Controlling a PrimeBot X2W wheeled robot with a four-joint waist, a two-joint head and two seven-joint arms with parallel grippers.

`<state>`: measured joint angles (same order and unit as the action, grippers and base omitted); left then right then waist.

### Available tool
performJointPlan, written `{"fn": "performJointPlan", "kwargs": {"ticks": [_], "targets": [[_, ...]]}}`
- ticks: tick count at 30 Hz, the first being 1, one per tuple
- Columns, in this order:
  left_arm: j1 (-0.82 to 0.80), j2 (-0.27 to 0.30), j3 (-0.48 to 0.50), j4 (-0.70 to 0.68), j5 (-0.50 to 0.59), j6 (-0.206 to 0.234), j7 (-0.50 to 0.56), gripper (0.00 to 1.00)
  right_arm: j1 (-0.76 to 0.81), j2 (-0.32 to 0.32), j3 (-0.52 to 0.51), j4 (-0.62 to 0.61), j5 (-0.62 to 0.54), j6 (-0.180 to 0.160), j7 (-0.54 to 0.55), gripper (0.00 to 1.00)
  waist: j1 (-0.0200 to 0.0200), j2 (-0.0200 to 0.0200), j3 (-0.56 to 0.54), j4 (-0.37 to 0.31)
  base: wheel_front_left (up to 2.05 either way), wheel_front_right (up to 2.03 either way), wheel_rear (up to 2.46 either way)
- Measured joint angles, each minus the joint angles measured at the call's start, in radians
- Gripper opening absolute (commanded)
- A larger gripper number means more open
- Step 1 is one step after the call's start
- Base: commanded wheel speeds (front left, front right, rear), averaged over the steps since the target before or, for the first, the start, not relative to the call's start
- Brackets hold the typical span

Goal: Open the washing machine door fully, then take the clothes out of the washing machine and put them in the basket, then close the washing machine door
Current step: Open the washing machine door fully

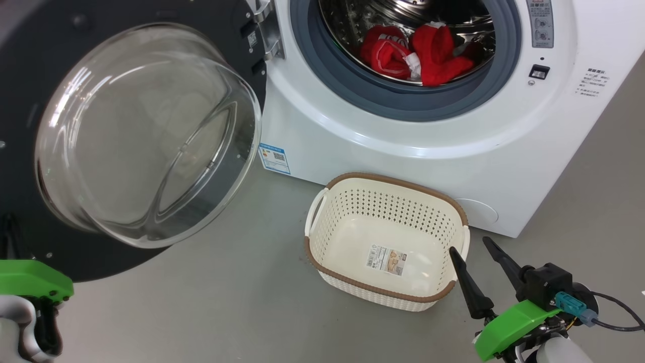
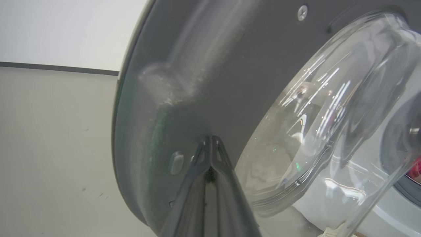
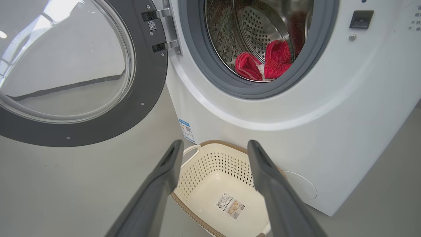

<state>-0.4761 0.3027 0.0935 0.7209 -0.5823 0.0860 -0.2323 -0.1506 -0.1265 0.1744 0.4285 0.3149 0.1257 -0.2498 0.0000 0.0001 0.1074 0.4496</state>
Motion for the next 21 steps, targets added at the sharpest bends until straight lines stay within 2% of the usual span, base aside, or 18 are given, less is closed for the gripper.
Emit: {"fn": "performJointPlan", "kwargs": {"ticks": [5,11,12,13,14,15,21], "targets": [[-0.004,0.0,0.007,0.038,0.002,-0.007,-0.009,0.0,-0.003,0.0,0.001,0.002,0.0,0.0,0.0,1.0,0.0,0.0,-0.003,-0.01,0.0,0.0,0.0],[-0.002,-0.006,0.022,0.017,0.017,0.003,-0.016,0.0,-0.003,0.001,-0.001,0.003,0.0,0.0,0.0,1.0,0.0,0.0,-0.015,-0.02,0.0,0.0,0.0],[0.001,-0.007,0.024,0.003,0.021,0.003,-0.017,0.04,-0.003,0.001,-0.001,0.003,0.001,0.0,0.0,1.0,0.0,0.0,-0.018,-0.022,0.0,0.0,0.0],[0.005,-0.009,0.026,-0.018,0.029,0.008,-0.017,0.28,-0.002,0.002,-0.003,0.003,0.001,0.0,0.0,1.0,0.0,0.0,-0.021,-0.024,0.0,0.0,0.0],[0.009,-0.011,0.027,-0.042,0.038,0.014,-0.017,0.71,-0.002,0.003,-0.005,0.003,0.001,0.0,0.0,1.0,0.0,0.0,-0.025,-0.026,0.0,0.0,0.0],[0.016,-0.013,0.027,-0.072,0.049,0.021,-0.017,1.0,-0.002,0.006,-0.006,0.003,0.001,0.0,0.0,1.0,0.0,0.0,-0.029,-0.028,0.0,0.0,0.0],[0.093,-0.026,-0.008,-0.277,0.098,0.028,-0.017,1.0,-0.001,0.027,-0.032,-0.008,0.001,0.0,0.0,1.0,0.0,0.0,-0.053,-0.057,0.0,0.0,0.0]]}}
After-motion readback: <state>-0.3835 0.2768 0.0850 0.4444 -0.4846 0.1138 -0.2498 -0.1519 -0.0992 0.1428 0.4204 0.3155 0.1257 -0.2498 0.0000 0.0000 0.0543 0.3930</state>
